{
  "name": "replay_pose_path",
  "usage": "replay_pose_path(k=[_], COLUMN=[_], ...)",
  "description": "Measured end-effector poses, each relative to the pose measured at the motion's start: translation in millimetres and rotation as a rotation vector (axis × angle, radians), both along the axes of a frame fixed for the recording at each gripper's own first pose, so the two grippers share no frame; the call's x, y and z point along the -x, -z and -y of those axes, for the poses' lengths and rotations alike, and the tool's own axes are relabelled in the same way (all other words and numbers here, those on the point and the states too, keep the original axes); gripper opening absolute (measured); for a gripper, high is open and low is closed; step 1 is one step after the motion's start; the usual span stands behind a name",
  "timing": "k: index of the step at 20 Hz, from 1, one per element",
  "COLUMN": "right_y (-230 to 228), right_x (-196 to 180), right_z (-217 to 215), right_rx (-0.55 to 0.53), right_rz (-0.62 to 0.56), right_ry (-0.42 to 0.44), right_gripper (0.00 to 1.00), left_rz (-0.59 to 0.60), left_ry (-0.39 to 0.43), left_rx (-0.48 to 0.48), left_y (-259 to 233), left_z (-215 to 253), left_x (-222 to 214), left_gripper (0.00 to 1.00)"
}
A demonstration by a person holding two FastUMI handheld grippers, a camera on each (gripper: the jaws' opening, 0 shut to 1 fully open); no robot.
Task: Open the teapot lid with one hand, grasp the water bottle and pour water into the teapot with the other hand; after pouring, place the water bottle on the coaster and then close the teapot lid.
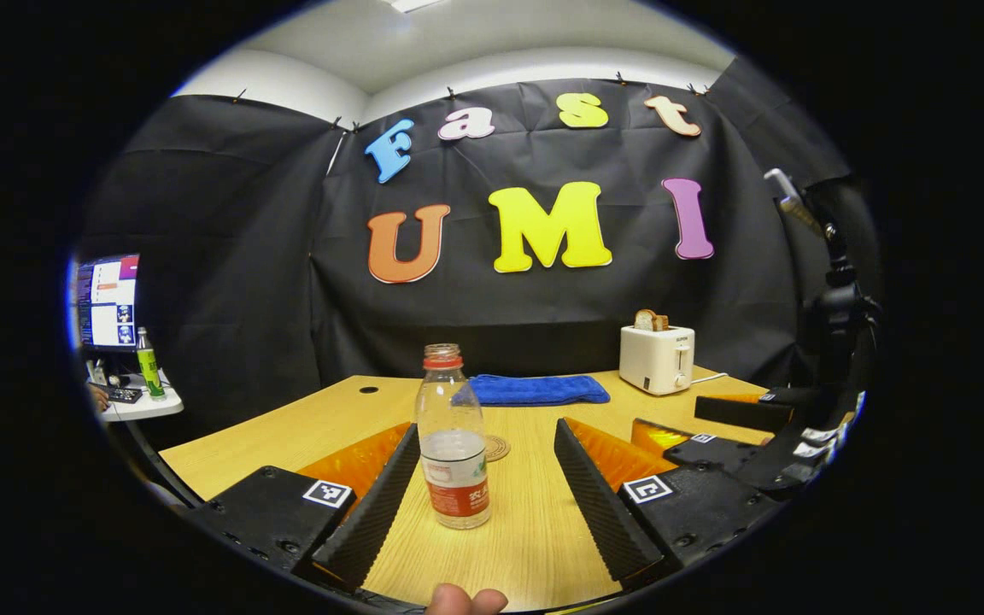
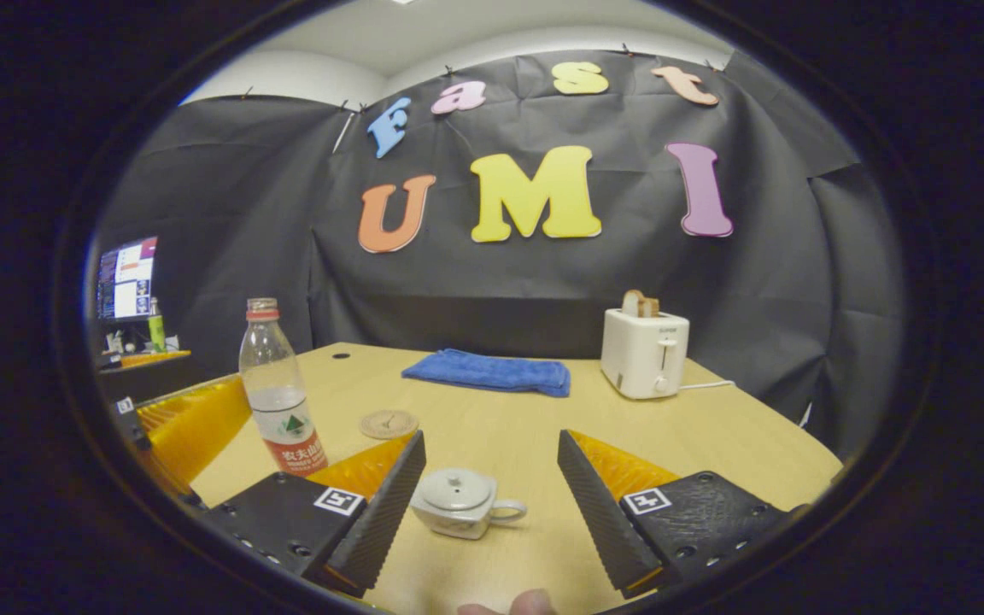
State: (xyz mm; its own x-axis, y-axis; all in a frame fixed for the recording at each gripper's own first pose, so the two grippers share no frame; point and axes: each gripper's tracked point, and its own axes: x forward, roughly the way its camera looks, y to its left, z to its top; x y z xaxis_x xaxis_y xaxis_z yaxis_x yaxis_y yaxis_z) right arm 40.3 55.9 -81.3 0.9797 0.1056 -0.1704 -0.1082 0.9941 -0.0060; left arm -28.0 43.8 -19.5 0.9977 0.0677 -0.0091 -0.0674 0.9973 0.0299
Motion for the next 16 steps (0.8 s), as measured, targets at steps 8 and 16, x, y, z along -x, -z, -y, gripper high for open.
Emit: replay_pose_path(k=[8,16], right_y=[25.8,32.4], right_x=[-27.5,-37.4], right_z=[-16.3,-18.6], right_rx=[0.049,0.112], right_rz=[-0.032,-0.049], right_ry=[-0.014,-0.007], right_gripper=[0.94,0.37], left_rz=[-0.021,-0.045], left_ry=[-0.05,-0.069], left_rx=[0.012,0.014], left_y=[8.2,16.7], left_z=[-27.8,-38.4], left_x=[10.5,7.9], left_gripper=[0.99,0.99])
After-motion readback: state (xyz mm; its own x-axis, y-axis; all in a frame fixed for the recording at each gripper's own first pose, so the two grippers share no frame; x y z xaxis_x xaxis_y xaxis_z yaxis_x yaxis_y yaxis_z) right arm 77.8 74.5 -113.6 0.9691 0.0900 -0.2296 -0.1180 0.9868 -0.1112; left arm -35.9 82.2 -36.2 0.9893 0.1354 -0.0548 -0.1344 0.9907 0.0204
